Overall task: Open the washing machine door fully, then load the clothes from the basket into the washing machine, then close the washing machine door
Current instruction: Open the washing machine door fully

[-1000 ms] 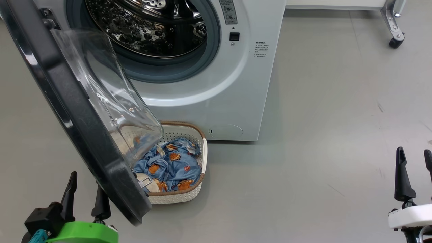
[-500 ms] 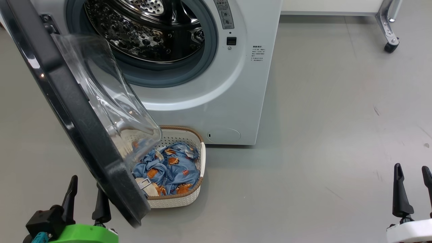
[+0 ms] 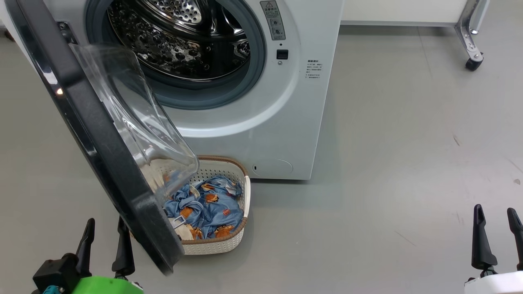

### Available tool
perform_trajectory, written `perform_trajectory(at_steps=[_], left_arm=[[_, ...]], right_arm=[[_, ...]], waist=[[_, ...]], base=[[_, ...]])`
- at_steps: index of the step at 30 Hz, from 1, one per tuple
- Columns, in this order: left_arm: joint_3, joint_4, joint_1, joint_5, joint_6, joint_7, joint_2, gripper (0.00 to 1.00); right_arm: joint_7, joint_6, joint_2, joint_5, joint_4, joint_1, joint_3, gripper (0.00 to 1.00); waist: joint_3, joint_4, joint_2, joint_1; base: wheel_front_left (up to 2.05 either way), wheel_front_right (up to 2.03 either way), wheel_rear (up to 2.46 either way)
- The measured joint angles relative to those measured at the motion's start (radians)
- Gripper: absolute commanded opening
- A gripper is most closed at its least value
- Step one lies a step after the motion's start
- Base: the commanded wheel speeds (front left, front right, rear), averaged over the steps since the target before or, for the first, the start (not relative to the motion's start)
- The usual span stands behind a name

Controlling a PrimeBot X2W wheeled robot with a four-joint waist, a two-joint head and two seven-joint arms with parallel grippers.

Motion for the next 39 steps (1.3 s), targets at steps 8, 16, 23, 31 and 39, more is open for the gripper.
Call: perform_trajectory(at_steps=[8,16,23,31,39], left_arm=[[0.001,0.000,0.005,0.000,0.000,0.000,0.000,1.00],[-0.002,0.004,0.008,0.000,0.000,0.000,0.000,0.49],[0.007,0.013,0.011,-0.018,0.000,0.000,0.000,0.00],[0.052,0.017,0.015,-0.034,0.000,0.000,-0.001,0.00],[0.168,-0.110,-0.028,-0.022,0.040,0.000,-0.001,0.00]], right_arm=[[0.000,0.004,0.016,-0.018,0.000,0.005,-0.013,1.00],[0.000,0.010,0.029,-0.035,-0.001,0.005,-0.020,1.00],[0.000,0.010,0.034,-0.040,-0.002,0.006,-0.026,1.00],[0.000,0.010,0.035,-0.045,-0.009,0.016,-0.023,1.00],[0.000,0.010,0.035,-0.045,-0.013,0.020,-0.020,1.00]], waist=[[-0.005,0.004,0.0000,0.0000],[-0.007,0.008,0.0000,0.0000],[-0.007,0.011,0.0000,0.0000],[-0.004,0.015,0.0000,0.0000],[-0.006,0.026,0.0000,0.0000]], base=[[0.00,0.00,0.00],[0.00,0.00,0.00],[0.00,0.00,0.00],[0.00,0.00,0.00],[0.00,0.00,0.00]])
